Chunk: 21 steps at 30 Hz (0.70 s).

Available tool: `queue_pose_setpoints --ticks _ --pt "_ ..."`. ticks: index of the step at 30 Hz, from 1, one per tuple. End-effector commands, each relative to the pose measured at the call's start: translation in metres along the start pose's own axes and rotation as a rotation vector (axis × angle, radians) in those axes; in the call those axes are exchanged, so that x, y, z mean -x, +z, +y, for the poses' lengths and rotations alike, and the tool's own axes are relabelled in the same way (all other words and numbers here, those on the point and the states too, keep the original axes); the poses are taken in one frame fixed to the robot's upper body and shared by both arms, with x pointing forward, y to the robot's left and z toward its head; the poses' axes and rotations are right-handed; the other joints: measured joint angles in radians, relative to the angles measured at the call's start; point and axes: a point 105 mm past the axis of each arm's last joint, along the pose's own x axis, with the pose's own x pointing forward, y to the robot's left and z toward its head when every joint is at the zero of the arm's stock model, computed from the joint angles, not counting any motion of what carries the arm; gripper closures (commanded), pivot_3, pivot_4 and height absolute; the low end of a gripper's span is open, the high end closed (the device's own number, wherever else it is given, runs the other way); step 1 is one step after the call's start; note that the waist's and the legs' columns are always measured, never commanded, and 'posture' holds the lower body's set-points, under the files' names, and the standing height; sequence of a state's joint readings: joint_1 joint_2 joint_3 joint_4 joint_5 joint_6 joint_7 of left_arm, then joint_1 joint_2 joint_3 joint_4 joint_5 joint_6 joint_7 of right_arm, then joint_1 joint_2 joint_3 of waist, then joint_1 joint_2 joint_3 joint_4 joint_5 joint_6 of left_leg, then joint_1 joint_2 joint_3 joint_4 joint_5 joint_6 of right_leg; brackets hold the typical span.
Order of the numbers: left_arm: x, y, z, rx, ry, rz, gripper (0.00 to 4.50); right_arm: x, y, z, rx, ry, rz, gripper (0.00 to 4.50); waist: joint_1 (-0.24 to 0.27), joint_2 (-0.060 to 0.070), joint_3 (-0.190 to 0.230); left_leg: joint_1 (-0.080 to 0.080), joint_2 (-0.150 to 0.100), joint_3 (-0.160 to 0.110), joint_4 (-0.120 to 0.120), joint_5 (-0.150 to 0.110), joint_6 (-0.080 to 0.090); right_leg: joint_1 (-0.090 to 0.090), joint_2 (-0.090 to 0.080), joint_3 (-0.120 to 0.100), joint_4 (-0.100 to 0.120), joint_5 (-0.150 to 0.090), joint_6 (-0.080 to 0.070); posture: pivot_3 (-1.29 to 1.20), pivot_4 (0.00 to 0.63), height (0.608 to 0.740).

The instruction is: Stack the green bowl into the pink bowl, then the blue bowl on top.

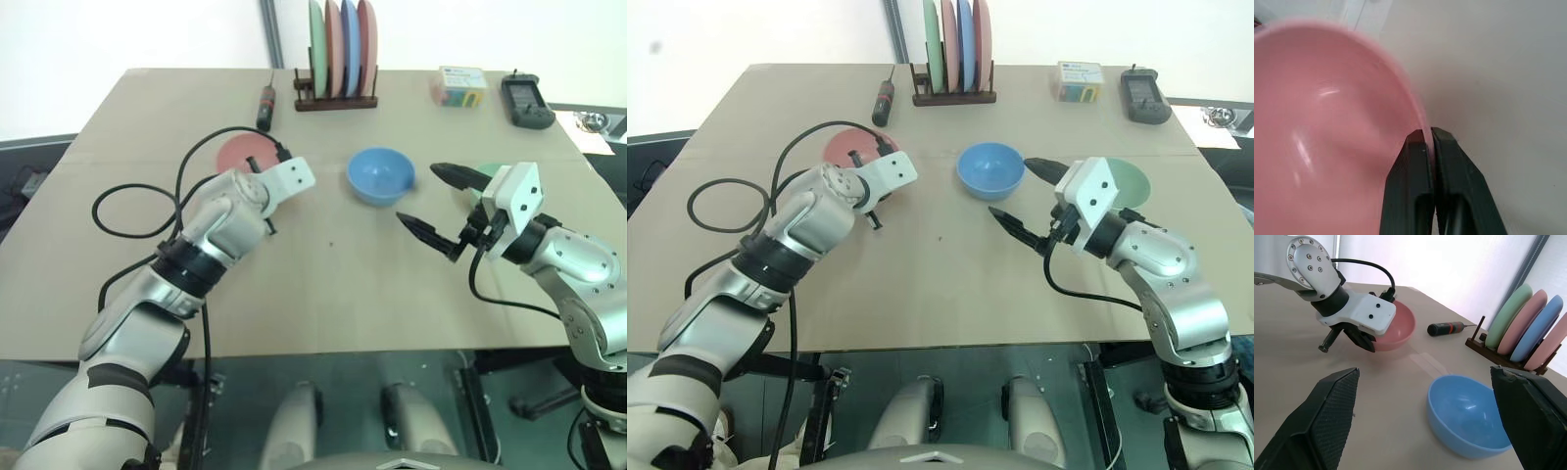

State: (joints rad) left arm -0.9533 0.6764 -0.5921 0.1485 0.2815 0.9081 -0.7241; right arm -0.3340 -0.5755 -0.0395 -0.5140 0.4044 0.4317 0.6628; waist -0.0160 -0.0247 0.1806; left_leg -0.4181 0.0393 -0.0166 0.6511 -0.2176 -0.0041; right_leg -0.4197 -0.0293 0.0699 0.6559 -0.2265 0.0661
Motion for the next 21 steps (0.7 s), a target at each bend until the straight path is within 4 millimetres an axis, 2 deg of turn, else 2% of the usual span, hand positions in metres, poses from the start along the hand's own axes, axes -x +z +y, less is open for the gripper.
queue_pose_setpoints --ticks 1,3,6,8,10,13,18,21 --pt "0.028 0.018 0.0 -0.018 -0.078 -0.154 4.43 0.009 0.012 -0.007 0.058 -0.04 -0.02 0.0 -0.001 0.0 0.0 0.0 0.0 0.0 0.0 0.0 0.0 0.0 0.0 0.0 0.0 0.0 0.0 0.0 0.15 0.74" --pt "0.041 0.024 -0.01 -0.075 -0.144 -0.239 4.43 0.013 0.01 -0.01 0.062 -0.055 -0.005 0.0 -0.001 0.0 0.0 -0.001 0.0 0.0 0.0 0.0 0.0 -0.001 0.0 0.0 0.0 0.0 0.0 0.0 0.15 0.74" --pt "0.072 0.02 -0.05 -0.279 -0.379 -0.355 4.43 0.027 0.004 -0.016 0.033 -0.084 0.019 0.0 -0.002 0.0 0.0 -0.001 0.0 0.001 -0.001 0.0 0.0 -0.001 0.0 0.001 0.0 0.0 0.0 0.0 0.15 0.74" --pt "0.083 0.016 -0.07 -0.398 -0.476 -0.415 4.43 0.033 -0.001 -0.016 -0.002 -0.088 0.04 0.0 -0.001 0.0 0.0 0.0 0.0 0.002 -0.001 0.0 0.0 -0.002 -0.001 0.001 0.0 0.0 -0.001 0.0 0.15 0.74" --pt "0.085 0.014 -0.08 -0.44 -0.526 -0.432 4.43 0.037 -0.004 -0.018 -0.011 -0.103 0.061 0.0 0.004 0.0 0.0 0.001 0.0 0.003 0.0 0.0 0.0 -0.001 -0.002 0.002 0.001 0.0 -0.001 0.0 0.15 0.74" --pt "0.085 0.022 -0.093 -0.481 -0.575 -0.495 4.43 0.038 -0.008 -0.02 -0.011 -0.119 0.089 0.0 0.004 0.0 0.0 0.001 0.0 0.003 0.003 0.0 0.0 0.0 -0.001 0.002 0.002 -0.004 -0.002 0.0 0.15 0.74" --pt "0.071 0.04 -0.102 -0.503 -0.586 -0.556 4.43 0.036 -0.011 -0.019 -0.017 -0.125 0.116 0.0 0.003 0.0 0.0 0.002 0.0 0.003 0.005 0.0 0.0 0.003 -0.001 0.002 0.002 -0.005 0.0 0.0 0.15 0.74" --pt "0.063 0.049 -0.099 -0.472 -0.572 -0.573 3.52 0.038 -0.012 -0.019 -0.012 -0.133 0.134 0.0 0.001 0.0 0.0 0.002 0.0 0.003 0.005 0.0 0.0 0.003 -0.001 0.002 0.003 -0.004 0.0 0.0 0.15 0.74"
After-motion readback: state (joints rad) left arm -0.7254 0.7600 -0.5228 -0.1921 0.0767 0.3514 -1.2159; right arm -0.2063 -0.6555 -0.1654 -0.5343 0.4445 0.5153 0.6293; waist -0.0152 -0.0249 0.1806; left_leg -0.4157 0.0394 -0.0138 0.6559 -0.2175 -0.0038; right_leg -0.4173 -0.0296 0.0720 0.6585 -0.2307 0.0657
